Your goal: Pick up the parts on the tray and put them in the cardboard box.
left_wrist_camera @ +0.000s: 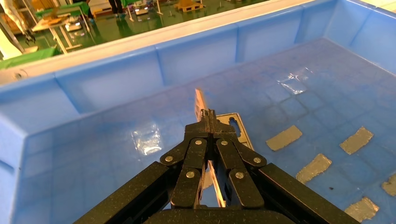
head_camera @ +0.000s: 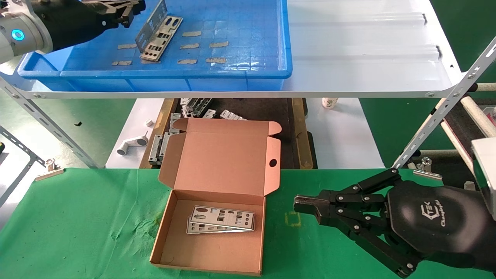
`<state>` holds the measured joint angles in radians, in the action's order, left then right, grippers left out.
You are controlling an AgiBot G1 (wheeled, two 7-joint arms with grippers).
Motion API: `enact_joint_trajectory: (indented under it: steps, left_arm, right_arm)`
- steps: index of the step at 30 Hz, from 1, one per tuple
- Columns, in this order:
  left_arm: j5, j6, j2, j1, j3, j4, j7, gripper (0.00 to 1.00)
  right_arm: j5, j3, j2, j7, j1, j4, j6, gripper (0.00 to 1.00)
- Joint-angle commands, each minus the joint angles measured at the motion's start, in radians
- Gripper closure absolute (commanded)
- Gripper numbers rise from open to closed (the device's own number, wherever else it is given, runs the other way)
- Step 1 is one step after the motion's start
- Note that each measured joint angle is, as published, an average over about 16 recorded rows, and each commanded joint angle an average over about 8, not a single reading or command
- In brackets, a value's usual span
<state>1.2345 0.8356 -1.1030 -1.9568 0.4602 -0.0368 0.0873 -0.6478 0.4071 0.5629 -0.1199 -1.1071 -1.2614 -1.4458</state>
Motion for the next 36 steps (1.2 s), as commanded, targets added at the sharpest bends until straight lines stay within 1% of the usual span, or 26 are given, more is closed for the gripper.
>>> enact_joint_trajectory:
  steps: [1, 5, 6, 10, 13, 14, 15, 16, 21, 23, 24, 29, 36]
  left_arm:
    - [-0.004, 0.002, 0.002, -0.002, -0.003, -0.002, 0.014, 1.0]
    - [-0.008, 0.006, 0.001, -0.002, -0.006, 0.002, 0.032, 1.0]
    - [-0.009, 0.006, 0.001, -0.002, -0.006, 0.003, 0.035, 0.95]
    - [-0.006, 0.01, -0.005, -0.003, -0.005, 0.015, 0.038, 0.45]
    - [-0.004, 0.021, -0.012, -0.005, -0.003, 0.029, 0.022, 0.08]
    - [-0.003, 0.024, -0.015, -0.007, -0.002, 0.036, 0.012, 0.0]
    - [-0.002, 0.025, -0.018, -0.008, -0.002, 0.043, 0.0, 0.0]
    - [0.0, 0.023, -0.021, -0.009, 0.0, 0.049, -0.01, 0.0]
    - [0.018, -0.01, -0.039, -0.014, 0.012, 0.068, -0.049, 0.0]
    - [0.026, -0.03, -0.046, -0.014, 0.018, 0.068, -0.055, 0.0]
    - [0.028, -0.038, -0.048, -0.014, 0.02, 0.069, -0.058, 0.0]
    - [0.034, -0.062, -0.059, -0.013, 0.024, 0.068, -0.078, 0.0]
    - [0.039, -0.035, -0.065, -0.008, 0.027, 0.067, -0.111, 0.0]
  right_arm:
    - [0.0, 0.0, 0.0, 0.0, 0.0, 0.0, 0.0, 1.0]
    - [0.0, 0.0, 0.0, 0.0, 0.0, 0.0, 0.0, 1.0]
    - [0.0, 0.0, 0.0, 0.0, 0.0, 0.0, 0.0, 1.0]
    - [0.0, 0.0, 0.0, 0.0, 0.0, 0.0, 0.0, 1.0]
    - [0.0, 0.0, 0.0, 0.0, 0.0, 0.0, 0.0, 1.0]
    - [0.0, 0.0, 0.0, 0.0, 0.0, 0.0, 0.0, 0.98]
    - [0.0, 0.0, 0.0, 0.0, 0.0, 0.0, 0.0, 0.95]
    - [0.0, 0.0, 0.0, 0.0, 0.0, 0.0, 0.0, 0.9]
    - [0.0, 0.0, 0.0, 0.0, 0.0, 0.0, 0.0, 0.28]
    - [0.0, 0.0, 0.0, 0.0, 0.0, 0.0, 0.0, 0.07]
    - [0.0, 0.0, 0.0, 0.0, 0.0, 0.0, 0.0, 0.0]
    - [0.0, 0.0, 0.0, 0.0, 0.0, 0.0, 0.0, 0.0]
    - [0.0, 0.0, 0.0, 0.0, 0.0, 0.0, 0.0, 0.0]
